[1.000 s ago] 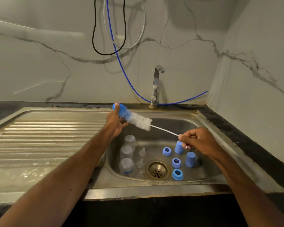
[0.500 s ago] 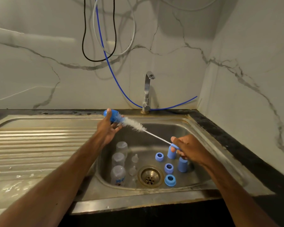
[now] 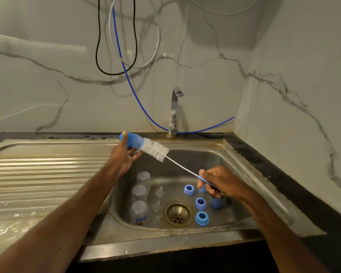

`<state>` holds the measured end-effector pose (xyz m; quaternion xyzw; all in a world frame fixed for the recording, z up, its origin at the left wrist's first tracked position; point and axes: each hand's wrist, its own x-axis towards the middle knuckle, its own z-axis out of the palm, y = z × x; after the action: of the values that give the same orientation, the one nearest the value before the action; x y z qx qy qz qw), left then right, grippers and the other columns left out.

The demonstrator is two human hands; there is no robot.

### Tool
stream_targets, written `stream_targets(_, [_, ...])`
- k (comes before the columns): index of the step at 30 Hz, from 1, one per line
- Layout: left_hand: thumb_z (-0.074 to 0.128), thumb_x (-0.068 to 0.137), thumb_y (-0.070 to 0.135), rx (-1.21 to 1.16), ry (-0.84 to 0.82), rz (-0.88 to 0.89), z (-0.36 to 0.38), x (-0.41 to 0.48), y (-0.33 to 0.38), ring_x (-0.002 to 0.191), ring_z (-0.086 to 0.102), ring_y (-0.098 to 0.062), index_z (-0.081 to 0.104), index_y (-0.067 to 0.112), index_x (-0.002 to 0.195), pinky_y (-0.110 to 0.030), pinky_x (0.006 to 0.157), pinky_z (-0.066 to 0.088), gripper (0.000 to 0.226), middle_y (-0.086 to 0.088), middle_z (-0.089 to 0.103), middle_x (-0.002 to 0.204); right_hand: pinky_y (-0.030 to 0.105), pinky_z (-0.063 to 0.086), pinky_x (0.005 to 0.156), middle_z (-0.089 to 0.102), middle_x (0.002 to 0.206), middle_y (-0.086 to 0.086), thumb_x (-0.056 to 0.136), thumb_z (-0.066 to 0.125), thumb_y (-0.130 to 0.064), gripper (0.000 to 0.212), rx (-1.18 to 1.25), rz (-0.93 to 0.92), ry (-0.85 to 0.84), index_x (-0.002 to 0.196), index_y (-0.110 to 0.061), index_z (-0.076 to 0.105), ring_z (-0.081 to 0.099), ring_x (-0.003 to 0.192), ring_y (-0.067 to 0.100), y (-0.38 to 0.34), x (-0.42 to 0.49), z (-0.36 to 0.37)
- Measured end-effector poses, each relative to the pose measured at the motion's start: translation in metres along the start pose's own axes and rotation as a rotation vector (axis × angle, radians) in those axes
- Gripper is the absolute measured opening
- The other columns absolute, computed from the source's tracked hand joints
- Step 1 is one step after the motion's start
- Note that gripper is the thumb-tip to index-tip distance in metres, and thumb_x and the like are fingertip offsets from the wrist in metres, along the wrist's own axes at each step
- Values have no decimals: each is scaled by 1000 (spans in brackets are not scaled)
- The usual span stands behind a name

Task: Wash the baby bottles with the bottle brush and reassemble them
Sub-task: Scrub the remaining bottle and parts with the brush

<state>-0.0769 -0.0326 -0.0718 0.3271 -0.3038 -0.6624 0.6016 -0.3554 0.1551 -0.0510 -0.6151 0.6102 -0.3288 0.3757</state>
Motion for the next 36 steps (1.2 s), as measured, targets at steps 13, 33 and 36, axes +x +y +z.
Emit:
stream_targets(13, [55,103,38,-47,-3,71,5,-3,11,114,69,-32,55,3,131,-46,92,59,44,-19,66,126,21,25,44,38,53,3,107,41,-40,47,96,119,-61,83,-8,66,30,41,10,-5,-1,-11])
stream_targets(33, [56,103,34,-70,-181,-82,46,-42,4,115,65,-30,53,5,138,-35,86,62,46,-19,60,132,16,19,38,37,56,-3,105,49,-36,36,239,-19,54,81,-11,62,23,44,6,-14,9,23])
stream_targets(36, [56,102,42,31,-191,-109,43,-40,-1,117,67,-31,58,10,130,-37,92,60,42,-18,64,131,16,18,40,35,55,-2,105,49,-35,36,279,-11,56,81,-11,63,22,44,7,-18,12,28])
